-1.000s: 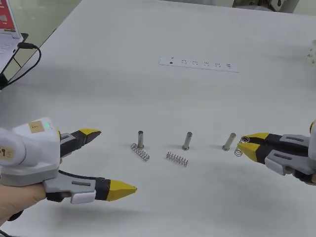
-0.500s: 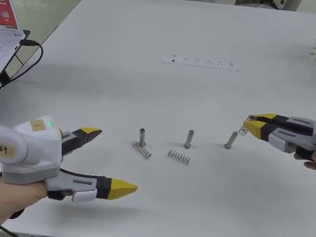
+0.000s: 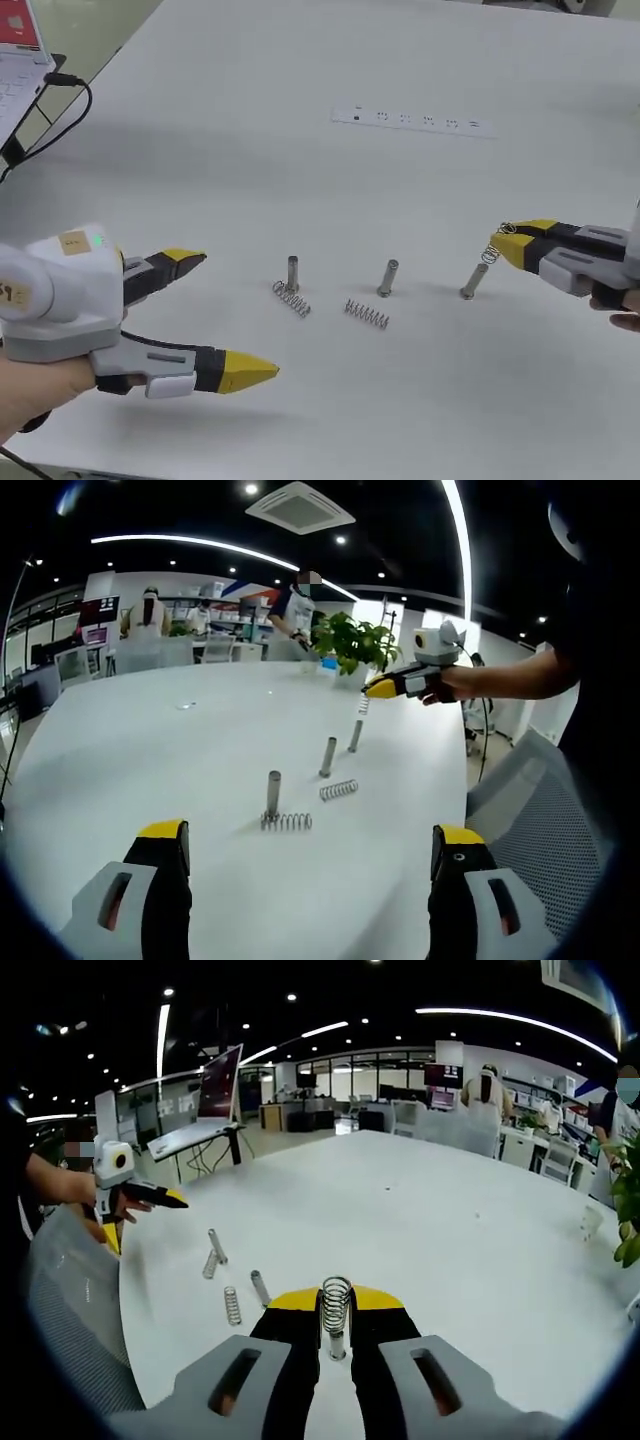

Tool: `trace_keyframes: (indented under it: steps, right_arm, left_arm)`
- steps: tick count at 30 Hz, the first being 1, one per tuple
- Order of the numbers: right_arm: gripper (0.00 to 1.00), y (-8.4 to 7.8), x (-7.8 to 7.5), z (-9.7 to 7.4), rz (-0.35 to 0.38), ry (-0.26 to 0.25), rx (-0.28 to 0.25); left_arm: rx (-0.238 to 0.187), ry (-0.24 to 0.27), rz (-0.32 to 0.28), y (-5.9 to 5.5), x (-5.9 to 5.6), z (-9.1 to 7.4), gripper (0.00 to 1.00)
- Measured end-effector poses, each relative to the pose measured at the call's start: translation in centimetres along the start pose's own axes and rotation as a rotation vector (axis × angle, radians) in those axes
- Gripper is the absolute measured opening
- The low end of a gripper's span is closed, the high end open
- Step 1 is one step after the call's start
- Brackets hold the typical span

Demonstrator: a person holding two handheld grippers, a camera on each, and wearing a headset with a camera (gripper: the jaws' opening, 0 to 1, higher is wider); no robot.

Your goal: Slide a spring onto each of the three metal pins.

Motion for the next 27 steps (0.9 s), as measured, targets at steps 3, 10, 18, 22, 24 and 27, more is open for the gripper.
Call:
trace_keyframes:
  steps: [3, 10, 18, 22, 24, 27]
  right_arm:
    - [0.08, -0.1, -0.1, 0.1, 0.004, -0.002, 0.002]
    - [0.08, -0.6, -0.2, 0.3, 0.007, -0.003, 0.018]
    - [0.08, -0.8, -0.2, 0.5, 0.01, 0.001, 0.026]
    - [0.08, -1.0, -0.2, 0.6, 0.009, 0.002, 0.033]
    - [0.08, -1.1, -0.3, 0.7, 0.008, 0.001, 0.035]
    - [0.08, -1.1, -0.2, 0.7, 0.011, 0.002, 0.036]
  left_arm:
    - [-0.001, 0.002, -0.001, 0.0, 0.1, -0.1, 0.98]
    - [0.003, 0.003, -0.004, -0.2, 0.2, -0.2, 0.98]
    - [0.002, 0.006, -0.006, -0.3, 0.2, -0.2, 0.98]
    - [0.006, 0.008, -0.005, -0.3, 0.3, -0.3, 0.98]
    - [0.005, 0.006, -0.005, -0.3, 0.3, -0.3, 0.98]
    - [0.004, 0.008, -0.006, -0.3, 0.3, -0.3, 0.98]
Point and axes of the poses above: the centre of the closed fingertips' face, and the gripper's own axes: z roughly forward along the fingers, x roughly to its left, y roughly out of its top, the point moved 9 cm from there along -z, roughly backward along the fingers, and after that the axes turned 2 degrees about x, right-handed, at the moved point
